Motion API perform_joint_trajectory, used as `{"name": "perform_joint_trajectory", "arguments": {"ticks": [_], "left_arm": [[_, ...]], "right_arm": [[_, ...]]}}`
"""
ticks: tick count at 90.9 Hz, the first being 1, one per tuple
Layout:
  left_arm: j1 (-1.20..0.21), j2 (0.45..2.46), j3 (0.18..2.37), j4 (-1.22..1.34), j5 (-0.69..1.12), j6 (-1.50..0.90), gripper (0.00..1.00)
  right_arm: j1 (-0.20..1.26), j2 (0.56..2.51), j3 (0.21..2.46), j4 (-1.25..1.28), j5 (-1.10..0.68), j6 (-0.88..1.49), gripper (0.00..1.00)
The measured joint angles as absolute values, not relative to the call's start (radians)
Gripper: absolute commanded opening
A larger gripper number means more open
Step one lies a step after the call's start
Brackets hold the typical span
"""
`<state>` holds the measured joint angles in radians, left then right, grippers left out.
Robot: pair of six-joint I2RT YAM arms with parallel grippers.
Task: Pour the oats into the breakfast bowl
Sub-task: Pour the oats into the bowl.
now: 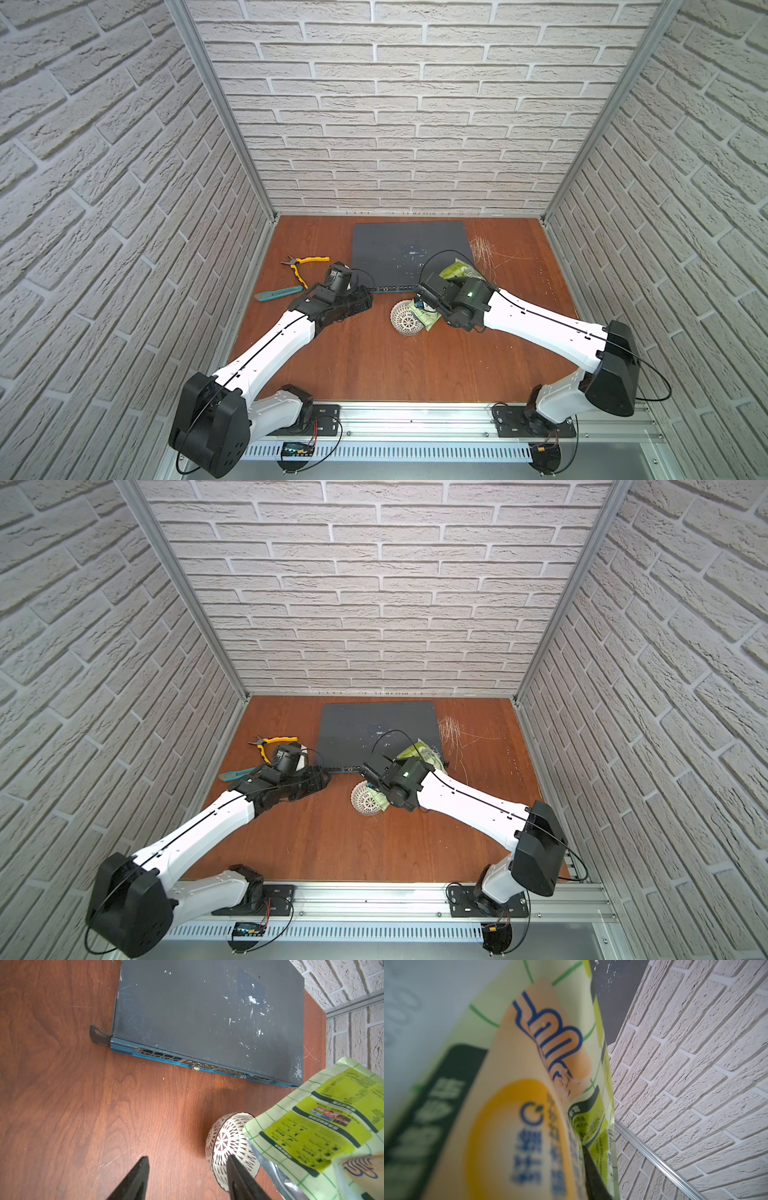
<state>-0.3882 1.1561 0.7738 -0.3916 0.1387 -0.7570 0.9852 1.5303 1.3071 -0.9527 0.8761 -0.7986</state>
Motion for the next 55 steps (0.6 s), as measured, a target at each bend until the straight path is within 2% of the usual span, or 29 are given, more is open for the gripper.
{"name": "perform_joint_trajectory", "arguments": {"ticks": [27, 55], "left_arm": [[-0.373, 1.149, 0.774, -0.408, 0.134, -0.747, 0.64], [-0.365, 1.070, 0.757, -0.414, 0.067, -0.747, 0.88]], "right_arm": [[0.998, 1.550, 1.324, -0.959, 0.929, -0.872, 0.04], [1.016, 1.592, 1.349, -0.961, 0.981, -0.918, 0.03]]}}
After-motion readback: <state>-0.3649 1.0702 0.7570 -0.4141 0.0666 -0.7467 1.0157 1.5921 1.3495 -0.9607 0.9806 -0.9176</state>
